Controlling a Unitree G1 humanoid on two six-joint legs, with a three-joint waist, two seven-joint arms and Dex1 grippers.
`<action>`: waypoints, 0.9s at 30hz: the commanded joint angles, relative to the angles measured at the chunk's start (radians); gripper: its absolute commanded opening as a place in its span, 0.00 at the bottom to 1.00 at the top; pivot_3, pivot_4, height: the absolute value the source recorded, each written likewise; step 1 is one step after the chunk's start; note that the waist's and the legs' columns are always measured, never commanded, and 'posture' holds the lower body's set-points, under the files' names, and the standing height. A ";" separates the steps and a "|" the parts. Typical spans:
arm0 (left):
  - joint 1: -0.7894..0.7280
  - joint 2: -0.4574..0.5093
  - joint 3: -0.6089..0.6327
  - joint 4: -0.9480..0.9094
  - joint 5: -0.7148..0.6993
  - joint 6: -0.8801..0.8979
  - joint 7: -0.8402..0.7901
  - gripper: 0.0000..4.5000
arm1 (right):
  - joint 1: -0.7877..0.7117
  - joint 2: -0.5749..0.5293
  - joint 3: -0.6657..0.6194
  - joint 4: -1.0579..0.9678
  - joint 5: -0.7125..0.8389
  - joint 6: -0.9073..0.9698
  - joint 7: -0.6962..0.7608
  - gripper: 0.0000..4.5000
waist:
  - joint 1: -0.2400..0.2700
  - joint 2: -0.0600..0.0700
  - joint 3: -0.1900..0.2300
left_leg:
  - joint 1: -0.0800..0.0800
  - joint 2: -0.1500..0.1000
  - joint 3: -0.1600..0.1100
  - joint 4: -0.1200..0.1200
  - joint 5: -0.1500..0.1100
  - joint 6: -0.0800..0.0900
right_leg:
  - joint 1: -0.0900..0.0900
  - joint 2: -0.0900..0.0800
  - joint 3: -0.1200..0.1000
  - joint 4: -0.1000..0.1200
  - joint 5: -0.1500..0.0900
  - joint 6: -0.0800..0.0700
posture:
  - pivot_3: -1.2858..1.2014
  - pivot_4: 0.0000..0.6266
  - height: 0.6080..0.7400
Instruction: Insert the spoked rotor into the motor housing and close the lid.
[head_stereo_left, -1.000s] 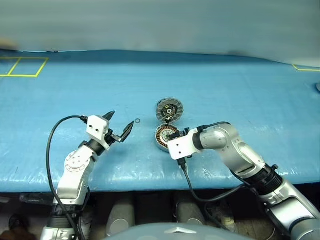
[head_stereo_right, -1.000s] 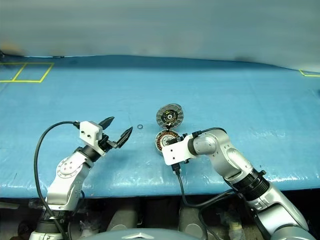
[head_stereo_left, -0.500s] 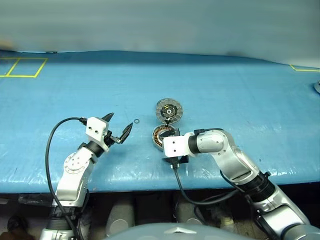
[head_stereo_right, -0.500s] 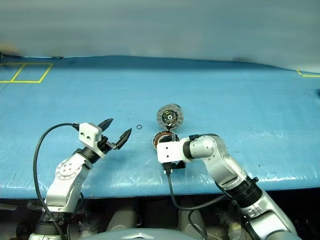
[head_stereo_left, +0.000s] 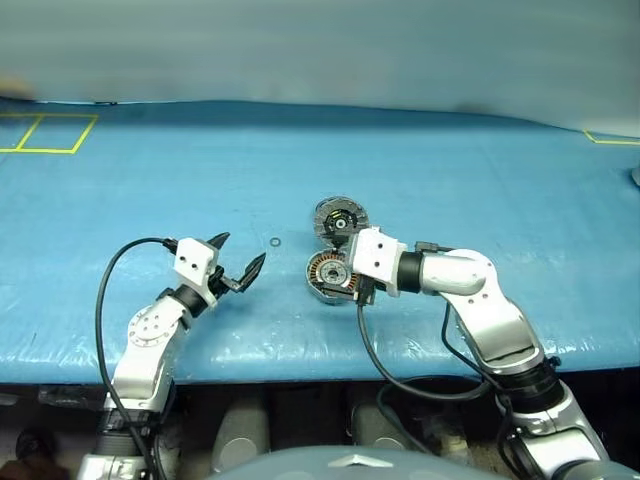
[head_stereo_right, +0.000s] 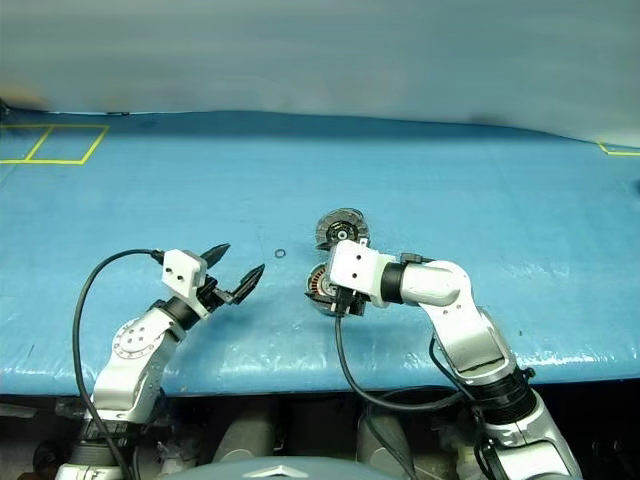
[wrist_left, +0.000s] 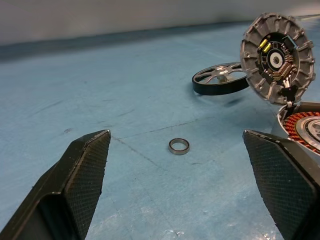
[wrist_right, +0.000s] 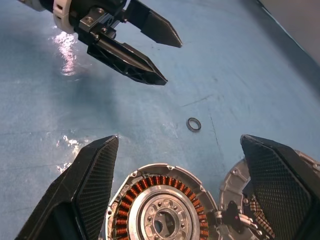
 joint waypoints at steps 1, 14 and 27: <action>-0.045 -0.003 0.028 0.072 0.024 -0.039 0.034 0.86 | 0.015 0.011 -0.027 -0.051 0.039 0.022 -0.052 0.92 | -0.001 0.000 0.000 | 0.000 0.000 0.000 0.000 0.000 0.000 | 0.000 0.000 0.000 0.000 0.000 0.000 | 0.52 0.24 1.00; -0.233 -0.066 -0.076 0.354 0.059 -0.008 -0.040 0.79 | -0.016 -0.047 0.003 -0.036 0.035 0.010 -0.109 0.92 | -0.003 0.000 0.000 | -0.001 0.000 0.000 0.000 0.000 0.000 | 0.000 0.000 0.000 0.000 0.000 0.000 | 0.52 0.24 1.00; -0.298 -0.089 -0.149 0.482 0.162 0.038 -0.014 0.44 | -0.006 -0.057 0.012 -0.045 0.043 0.005 -0.139 0.92 | 0.001 0.002 -0.002 | 0.002 0.000 0.000 0.001 0.000 0.000 | 0.003 0.000 0.000 0.000 -0.001 0.003 | 0.52 0.24 1.00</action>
